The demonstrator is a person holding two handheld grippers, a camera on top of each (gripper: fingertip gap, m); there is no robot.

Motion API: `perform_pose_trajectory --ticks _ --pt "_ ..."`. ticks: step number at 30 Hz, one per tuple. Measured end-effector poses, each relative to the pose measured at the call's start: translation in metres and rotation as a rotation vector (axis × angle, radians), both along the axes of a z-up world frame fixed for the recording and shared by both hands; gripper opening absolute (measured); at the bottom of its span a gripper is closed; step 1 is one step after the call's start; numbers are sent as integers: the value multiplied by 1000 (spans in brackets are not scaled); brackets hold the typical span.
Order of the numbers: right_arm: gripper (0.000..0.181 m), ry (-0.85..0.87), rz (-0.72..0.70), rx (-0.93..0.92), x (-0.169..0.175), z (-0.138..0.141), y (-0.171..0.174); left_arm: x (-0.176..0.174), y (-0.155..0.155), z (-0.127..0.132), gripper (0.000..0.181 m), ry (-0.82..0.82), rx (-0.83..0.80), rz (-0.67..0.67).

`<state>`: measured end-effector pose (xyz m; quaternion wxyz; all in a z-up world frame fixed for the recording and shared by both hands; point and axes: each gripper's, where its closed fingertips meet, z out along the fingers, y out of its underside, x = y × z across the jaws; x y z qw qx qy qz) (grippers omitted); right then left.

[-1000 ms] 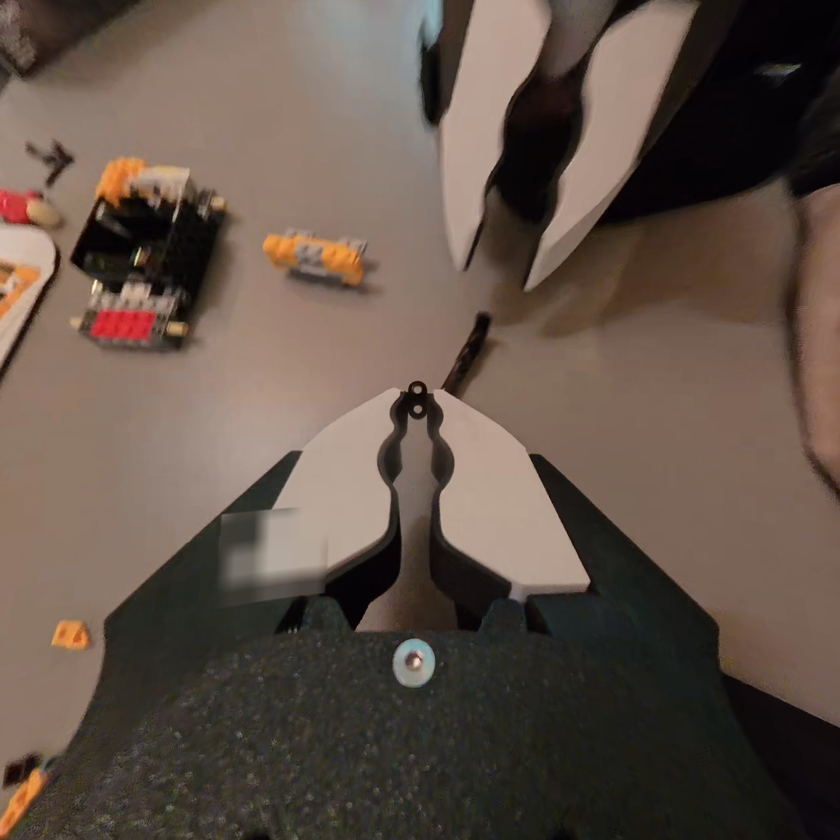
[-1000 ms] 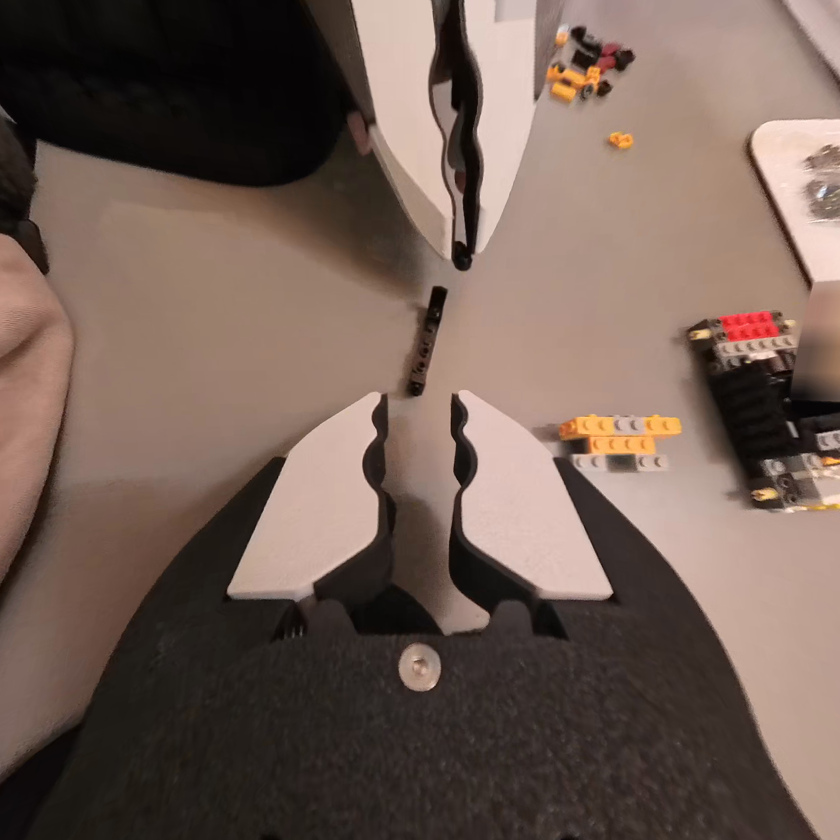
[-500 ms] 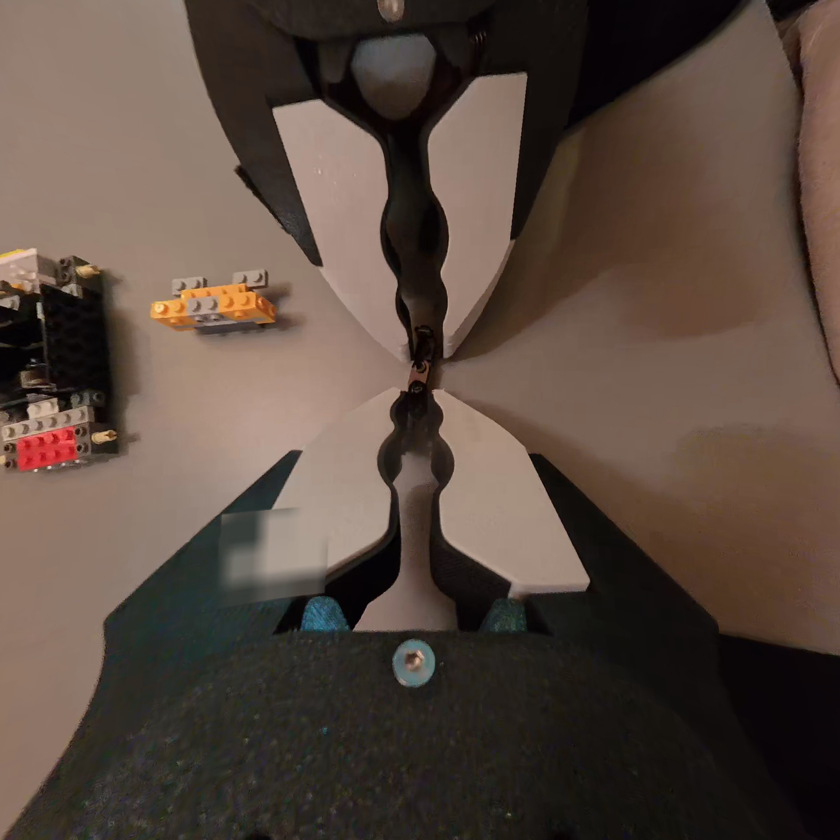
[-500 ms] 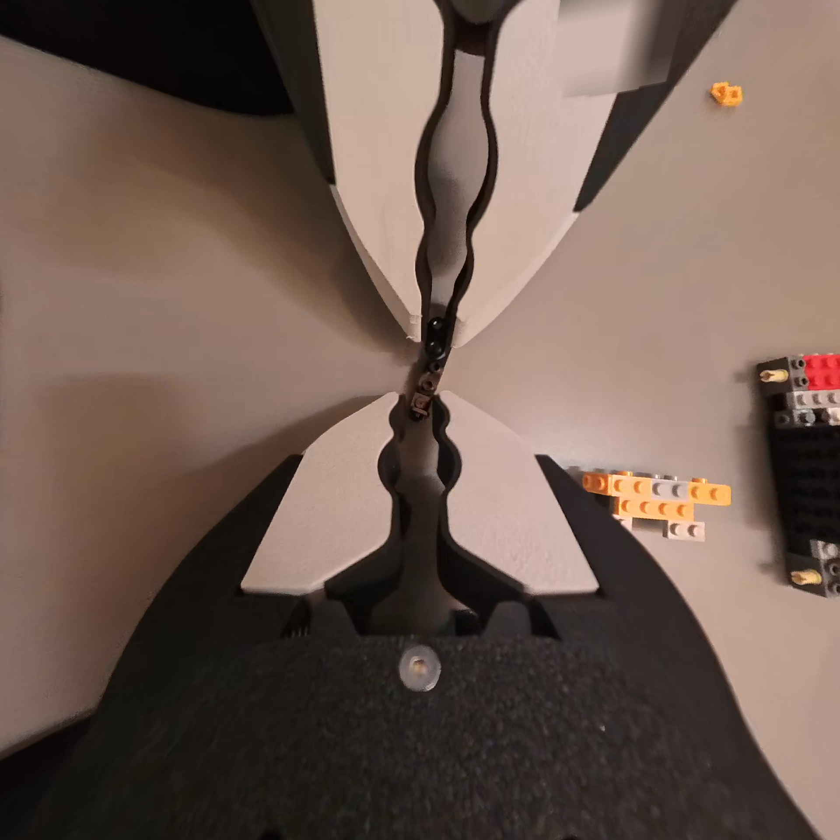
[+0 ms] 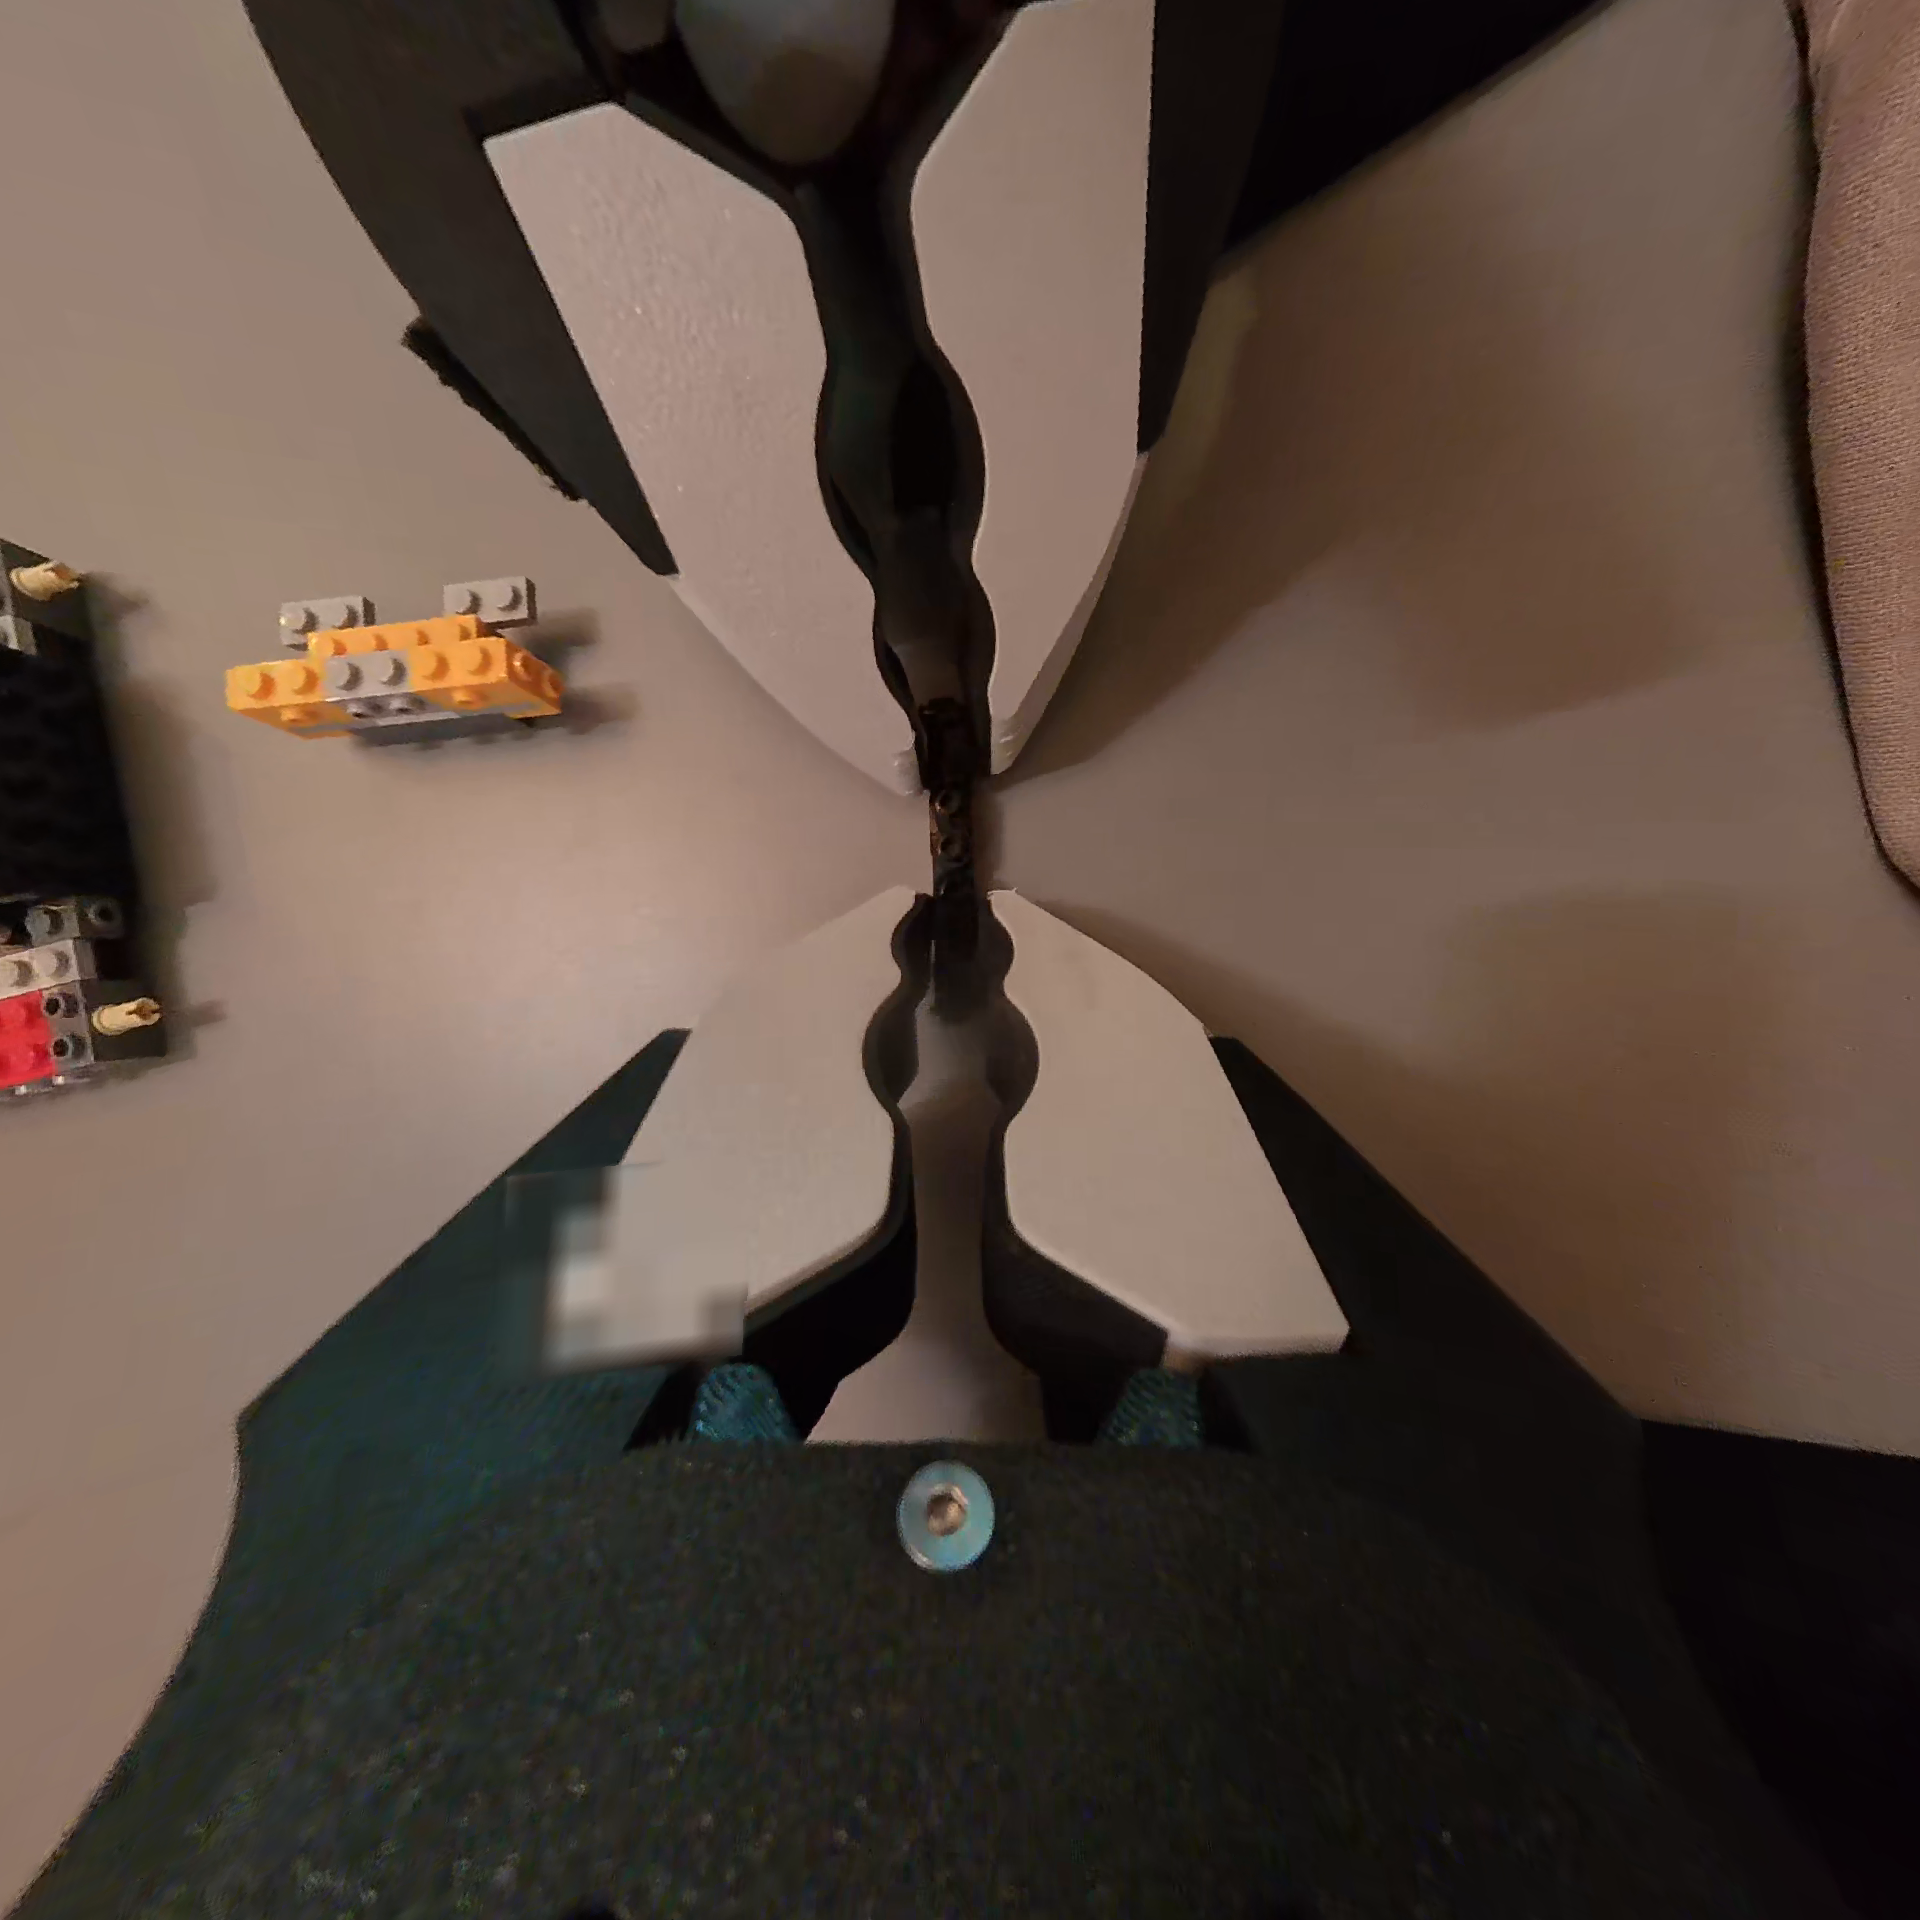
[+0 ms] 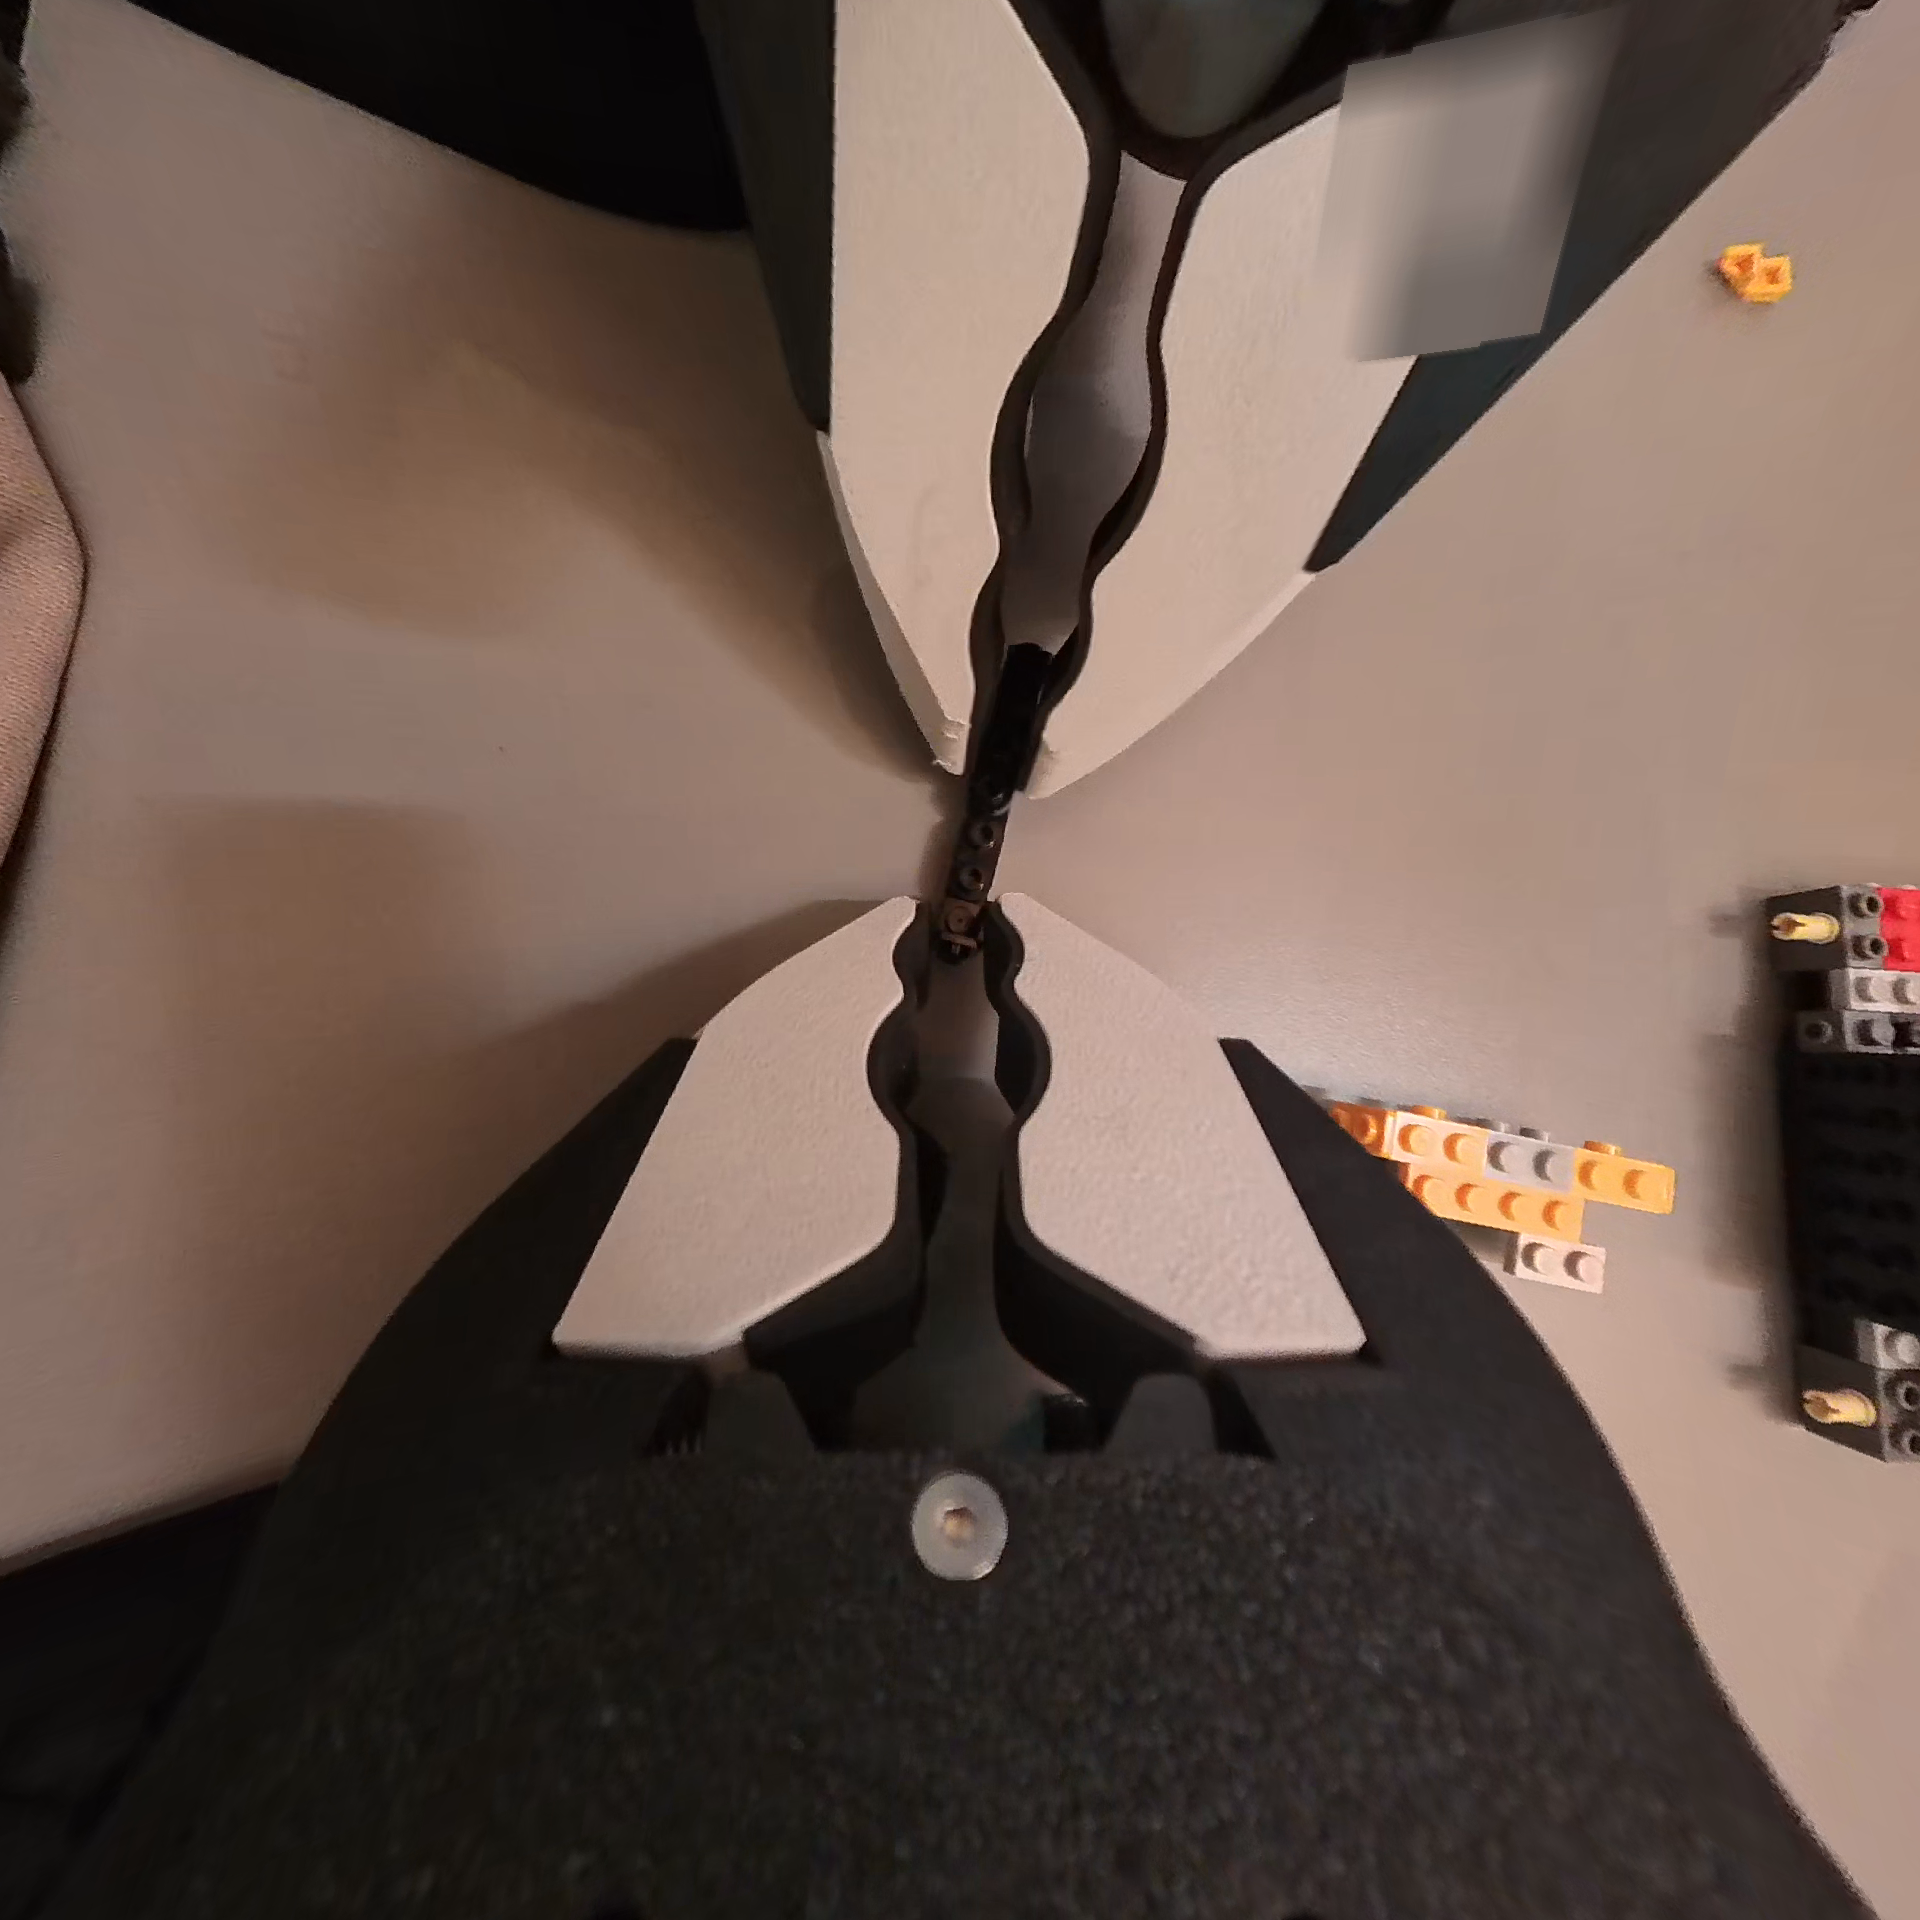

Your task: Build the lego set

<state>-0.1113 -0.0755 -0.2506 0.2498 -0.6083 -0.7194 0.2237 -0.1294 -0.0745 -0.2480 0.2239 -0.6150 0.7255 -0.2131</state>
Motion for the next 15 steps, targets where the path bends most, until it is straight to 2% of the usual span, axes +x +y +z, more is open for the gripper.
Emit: perform_pose_trajectory --ticks 8,15 --pt "9 0 -1 -5 0 0 -1 -1 0 -4 11 24 -11 14" --pt "9 -1 1 -8 0 0 -1 -8 2 4 19 -6 -10 67"
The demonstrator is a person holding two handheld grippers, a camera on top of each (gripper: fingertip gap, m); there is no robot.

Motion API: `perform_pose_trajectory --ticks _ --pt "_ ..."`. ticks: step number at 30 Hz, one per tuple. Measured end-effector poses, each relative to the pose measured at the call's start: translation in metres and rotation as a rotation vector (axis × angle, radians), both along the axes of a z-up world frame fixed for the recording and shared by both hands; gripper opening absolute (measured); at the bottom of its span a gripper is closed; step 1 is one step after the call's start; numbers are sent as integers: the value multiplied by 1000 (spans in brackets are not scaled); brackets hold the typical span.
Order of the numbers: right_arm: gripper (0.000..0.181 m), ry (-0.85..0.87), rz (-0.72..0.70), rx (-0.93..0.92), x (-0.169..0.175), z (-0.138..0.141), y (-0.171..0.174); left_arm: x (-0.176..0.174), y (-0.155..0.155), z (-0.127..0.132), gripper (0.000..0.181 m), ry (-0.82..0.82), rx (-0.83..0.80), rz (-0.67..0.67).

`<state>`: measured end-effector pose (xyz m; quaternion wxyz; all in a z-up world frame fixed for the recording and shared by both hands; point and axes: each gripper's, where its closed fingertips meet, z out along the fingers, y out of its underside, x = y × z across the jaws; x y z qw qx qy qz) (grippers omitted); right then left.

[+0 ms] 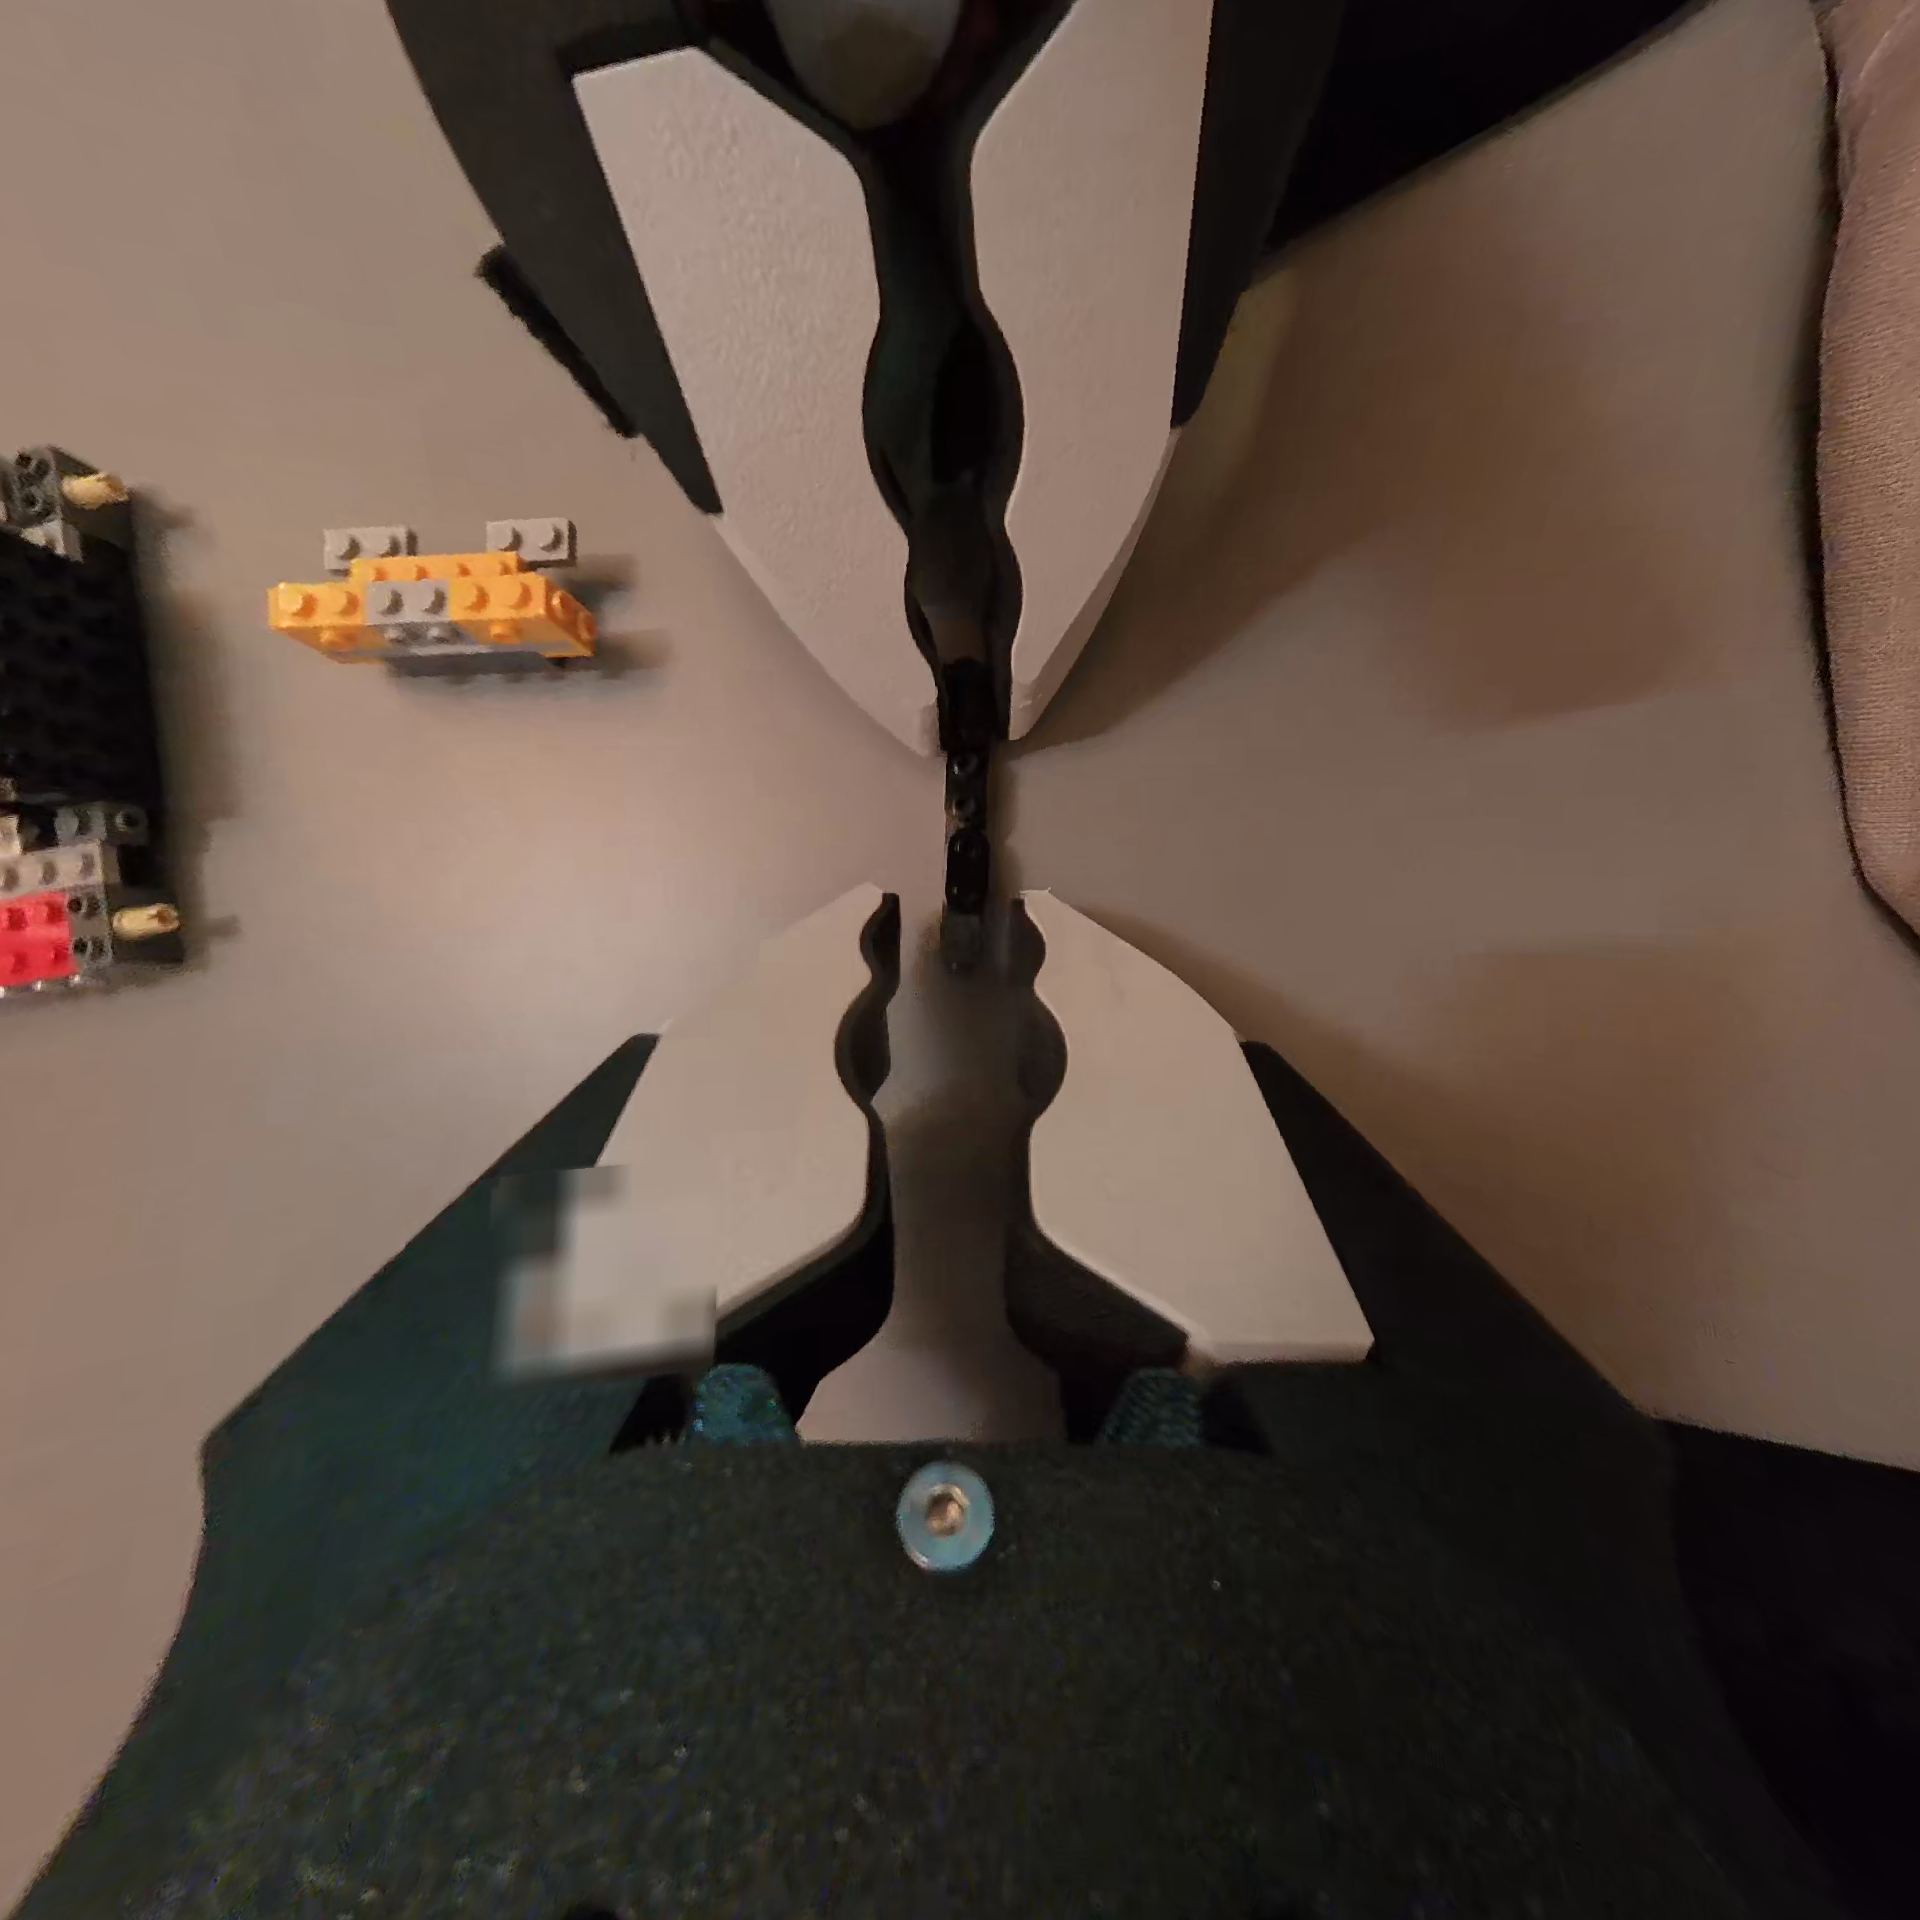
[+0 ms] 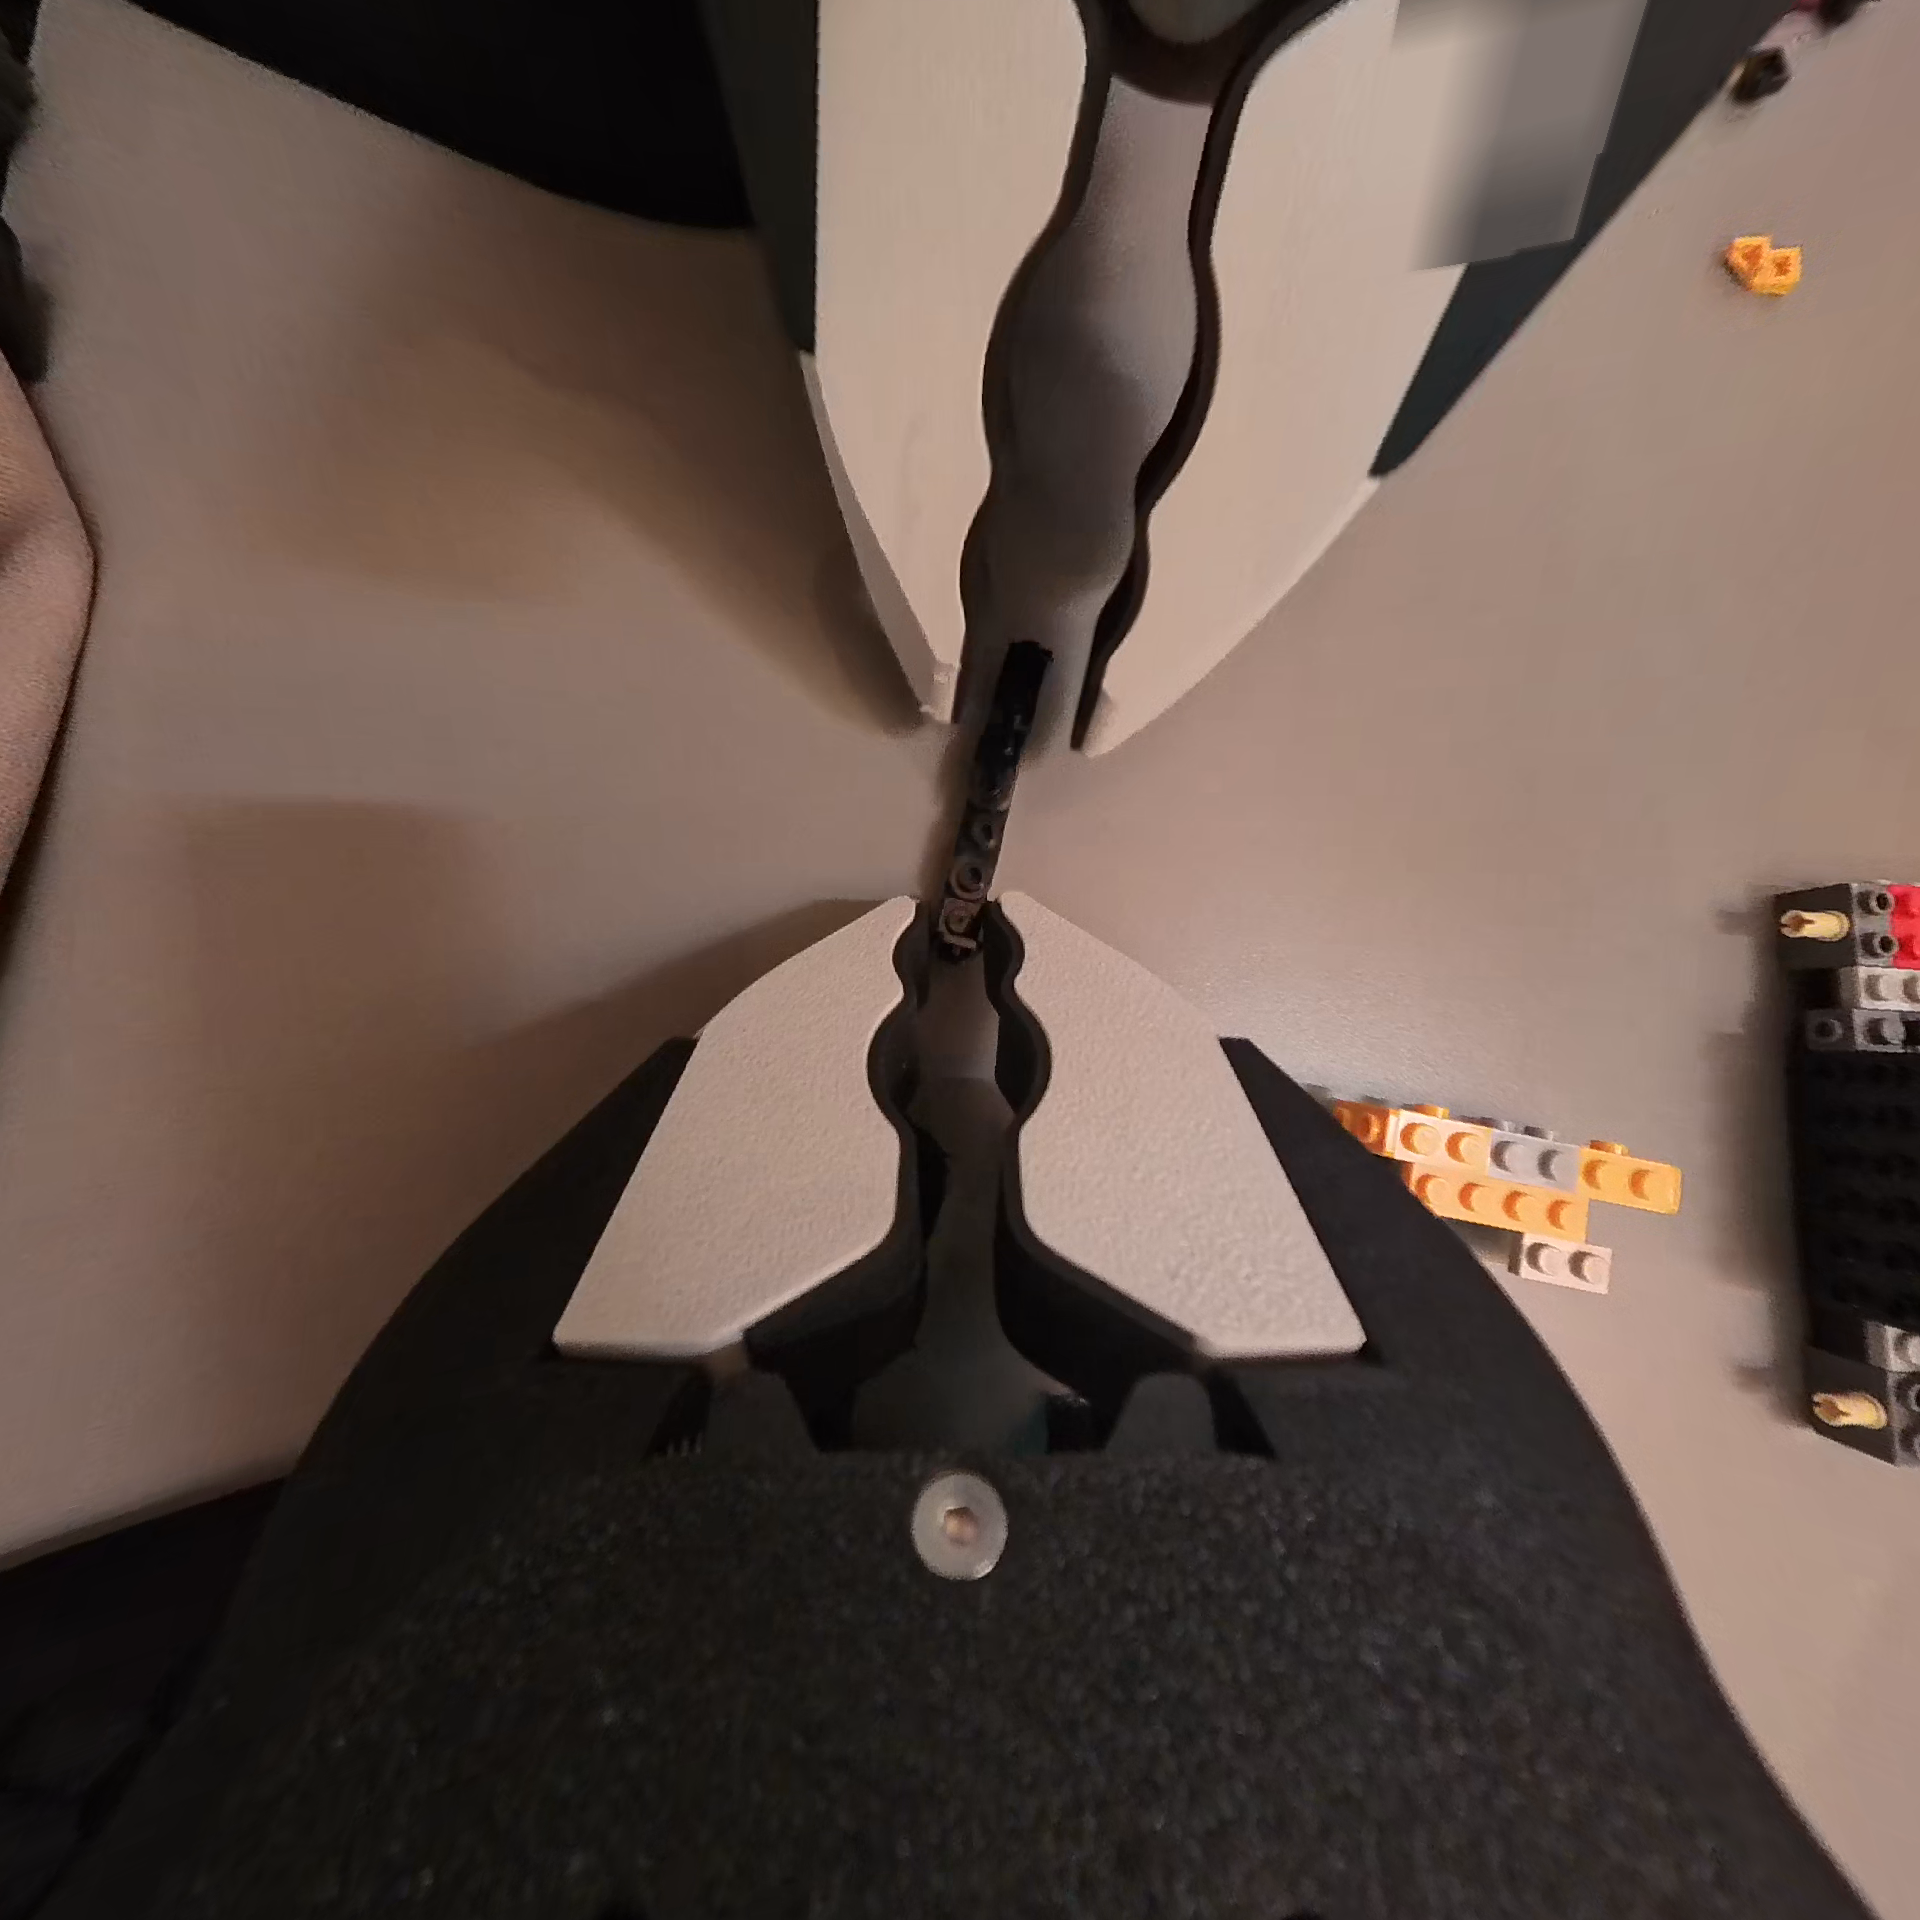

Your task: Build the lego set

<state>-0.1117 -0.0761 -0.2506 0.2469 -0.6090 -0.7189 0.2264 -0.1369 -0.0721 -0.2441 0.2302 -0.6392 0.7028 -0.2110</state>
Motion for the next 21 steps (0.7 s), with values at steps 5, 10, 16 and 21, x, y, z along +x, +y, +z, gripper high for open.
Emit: perform_pose_trajectory --ticks 5,10,16,21 --pt "9 0 32 -6 1 0 0 -5 -1 -4 21 -26 5 48" --pt "8 -16 75 -3 2 -1 0 -2 -7 -10 12 -30 -15 46" --pt "16 -9 57 21 2 2 2 0 -10 -10 8 -60 -62 100" --pt "28 113 -23 262 -2 35 9 2 -5 -5 8 -100 -138 201"
